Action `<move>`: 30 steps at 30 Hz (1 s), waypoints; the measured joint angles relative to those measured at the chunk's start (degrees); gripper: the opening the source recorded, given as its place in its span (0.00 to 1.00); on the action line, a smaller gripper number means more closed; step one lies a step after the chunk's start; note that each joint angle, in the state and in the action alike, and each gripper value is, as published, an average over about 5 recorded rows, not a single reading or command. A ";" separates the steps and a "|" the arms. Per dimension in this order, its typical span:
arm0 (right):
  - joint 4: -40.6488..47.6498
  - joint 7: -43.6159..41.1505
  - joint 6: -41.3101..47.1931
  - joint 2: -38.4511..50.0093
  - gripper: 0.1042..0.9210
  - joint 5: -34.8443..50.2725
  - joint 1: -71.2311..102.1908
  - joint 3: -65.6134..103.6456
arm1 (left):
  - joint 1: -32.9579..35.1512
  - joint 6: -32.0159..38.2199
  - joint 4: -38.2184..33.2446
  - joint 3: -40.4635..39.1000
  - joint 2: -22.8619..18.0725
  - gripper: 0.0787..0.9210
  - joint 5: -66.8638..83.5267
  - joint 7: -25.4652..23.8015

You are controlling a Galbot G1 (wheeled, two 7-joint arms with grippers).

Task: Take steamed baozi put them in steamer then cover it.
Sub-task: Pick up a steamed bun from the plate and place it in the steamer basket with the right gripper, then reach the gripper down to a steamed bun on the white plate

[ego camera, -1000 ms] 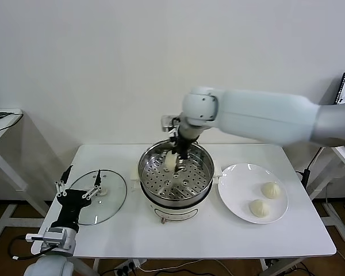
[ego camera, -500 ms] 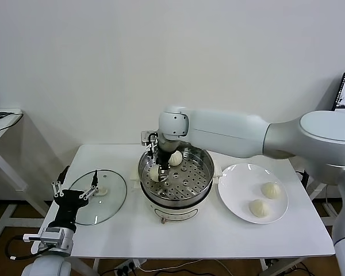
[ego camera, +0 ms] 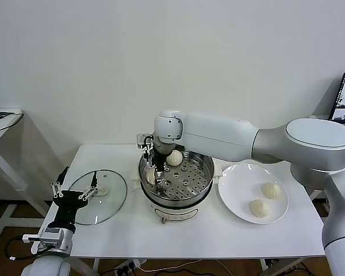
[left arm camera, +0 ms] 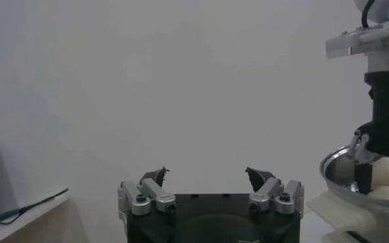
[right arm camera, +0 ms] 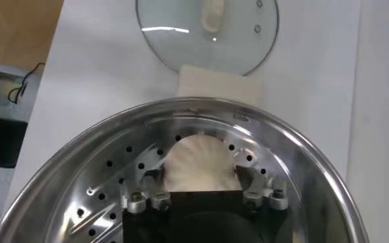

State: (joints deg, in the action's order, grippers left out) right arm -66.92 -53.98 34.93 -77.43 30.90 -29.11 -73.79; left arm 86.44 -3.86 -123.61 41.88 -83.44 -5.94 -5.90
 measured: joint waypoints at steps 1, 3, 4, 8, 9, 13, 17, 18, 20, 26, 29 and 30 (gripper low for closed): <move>-0.60 -0.16 -0.07 0.72 0.88 0.27 -0.65 -0.01 | 0.02 0.00 -0.04 -0.08 -0.01 0.88 -0.05 0.00; -2.07 -0.57 -0.25 2.57 0.88 0.93 -2.24 -0.11 | 0.05 -0.02 -0.15 -0.25 -0.04 0.88 -0.15 0.00; -2.93 -0.82 -0.37 3.70 0.88 1.28 -3.15 -0.20 | 0.08 -0.03 -0.24 -0.34 -0.05 0.88 -0.20 0.00; -6.87 -2.20 -1.11 9.40 0.88 2.41 -7.17 -0.86 | 0.34 -0.09 -0.68 -0.69 0.03 0.88 -0.44 0.00; -7.92 -2.65 -1.38 11.13 0.88 2.54 -8.20 -1.12 | 0.43 -0.11 -0.77 -0.78 0.10 0.88 -0.49 0.00; -12.14 -4.80 -2.76 18.99 0.88 2.29 -11.65 -2.21 | 0.90 -0.26 -1.01 -1.26 0.50 0.88 -0.60 -0.02; -15.89 -7.25 -4.55 27.34 0.88 0.34 -12.92 -2.44 | 1.39 -0.34 -1.05 -1.80 0.94 0.88 -0.62 -0.18; -16.65 -7.90 -5.04 29.44 0.88 -0.42 -12.78 -2.23 | 1.50 -0.34 -1.02 -1.91 1.06 0.88 -0.63 -0.23; -17.83 -9.16 -6.05 33.47 0.88 -2.25 -11.75 -1.33 | 1.72 -0.34 -0.86 -2.10 1.36 0.88 -0.61 -0.34; -19.38 -12.37 -9.23 42.93 0.88 -9.64 -2.29 5.97 | 2.29 -0.18 -0.15 -2.39 2.04 0.88 -0.52 -0.53; -19.00 -13.61 -10.93 45.71 0.88 -13.94 4.54 10.95 | 2.60 -0.07 -0.05 -2.64 2.26 0.88 -0.51 -0.59; -18.71 -13.95 -11.47 46.39 0.88 -15.40 6.78 12.58 | 2.68 -0.05 -0.02 -2.74 2.38 0.88 -0.51 -0.61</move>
State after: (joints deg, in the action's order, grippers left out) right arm -85.64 -67.93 23.47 -31.04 15.50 -22.32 -61.21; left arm 89.12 -3.90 -123.62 39.14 -81.06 -6.45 -6.51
